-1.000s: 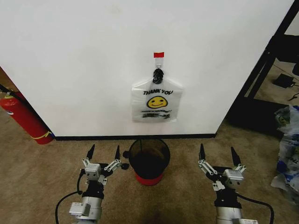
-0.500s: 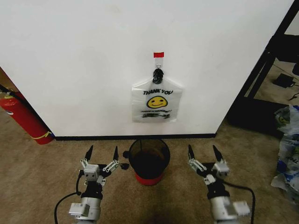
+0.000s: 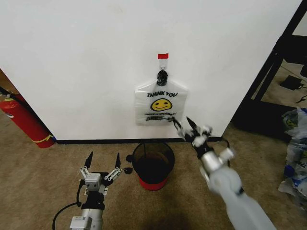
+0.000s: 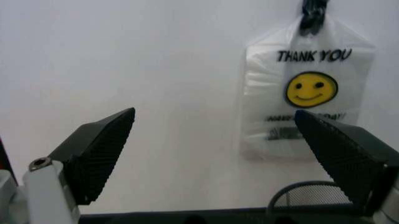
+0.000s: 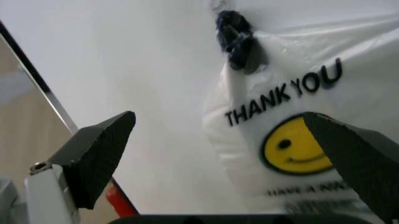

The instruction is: Pick up the garbage bag from the wall and place it over the trash bin.

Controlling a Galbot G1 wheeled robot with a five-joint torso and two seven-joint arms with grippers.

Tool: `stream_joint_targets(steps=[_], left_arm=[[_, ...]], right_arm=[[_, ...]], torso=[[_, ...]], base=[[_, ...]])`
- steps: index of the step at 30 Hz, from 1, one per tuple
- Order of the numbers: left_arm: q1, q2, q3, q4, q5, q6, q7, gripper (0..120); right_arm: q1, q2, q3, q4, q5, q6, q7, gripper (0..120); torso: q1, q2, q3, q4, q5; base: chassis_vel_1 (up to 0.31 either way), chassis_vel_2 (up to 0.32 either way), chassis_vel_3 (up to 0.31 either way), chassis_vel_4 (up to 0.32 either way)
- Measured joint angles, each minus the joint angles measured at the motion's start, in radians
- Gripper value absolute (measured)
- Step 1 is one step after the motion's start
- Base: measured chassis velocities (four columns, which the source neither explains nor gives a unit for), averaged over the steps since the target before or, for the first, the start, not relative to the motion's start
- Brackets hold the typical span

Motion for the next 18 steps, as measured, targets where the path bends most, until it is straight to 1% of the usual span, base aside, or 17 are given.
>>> stream_joint_targets(steps=[3, 4, 5, 8, 11, 12, 15, 18], left_arm=[[0.015, -0.01, -0.022, -0.018, 0.003, 0.0, 0.0, 100], [0.02, -0.013, -0.027, -0.023, 0.004, -0.001, 0.0, 100], [0.02, -0.013, -0.027, -0.023, 0.004, -0.001, 0.0, 100], [0.036, -0.022, -0.041, -0.04, 0.008, -0.004, 0.0, 100], [0.044, -0.029, -0.048, -0.042, 0.011, -0.007, 0.0, 100], [0.044, -0.029, -0.048, -0.042, 0.011, -0.007, 0.0, 100], [0.047, -0.034, -0.049, -0.044, 0.015, -0.008, -0.001, 100], [0.048, -0.035, -0.05, -0.049, 0.016, -0.009, -0.001, 100]], right_arm=[[0.131, 0.036, -0.029, -0.129, 0.054, -0.005, -0.034, 100], [0.16, 0.046, -0.035, -0.16, 0.063, -0.007, -0.049, 100], [0.16, 0.046, -0.035, -0.16, 0.063, -0.007, -0.049, 100], [0.246, 0.093, -0.054, -0.261, 0.075, -0.022, -0.123, 100], [0.307, 0.151, -0.072, -0.339, 0.048, -0.028, -0.153, 100], [0.307, 0.151, -0.072, -0.339, 0.048, -0.028, -0.153, 100], [0.354, 0.19, -0.079, -0.413, 0.026, -0.022, -0.157, 100], [0.386, 0.201, -0.078, -0.468, 0.014, -0.011, -0.165, 100]], torso=[[0.0, 0.0, 0.0, 0.0, -0.0005], [0.0, 0.0, 0.0, 0.0, -0.0004], [0.0, 0.0, 0.0, 0.0, -0.0004], [0.0, 0.0, 0.0, -0.0002, -0.0004], [0.0, 0.0, 0.0, 0.0, -0.0006], [0.0, 0.0, 0.0, 0.0, -0.0006], [0.0, 0.0, 0.0, 0.0005, -0.0005], [0.0, 0.0, 0.0, -0.0001, -0.0002]], base=[[0.0, 0.0, 0.0, 0.0], [0.0, 0.0, 0.0, 0.0], [0.0, 0.0, 0.0, 0.0], [0.0, 0.0, 0.0, 0.0], [0.0, 0.0, 0.0, 0.0], [0.0, 0.0, 0.0, 0.0], [0.0, 0.0, 0.0, 0.0], [0.0, 0.0, 0.0, 0.0]])
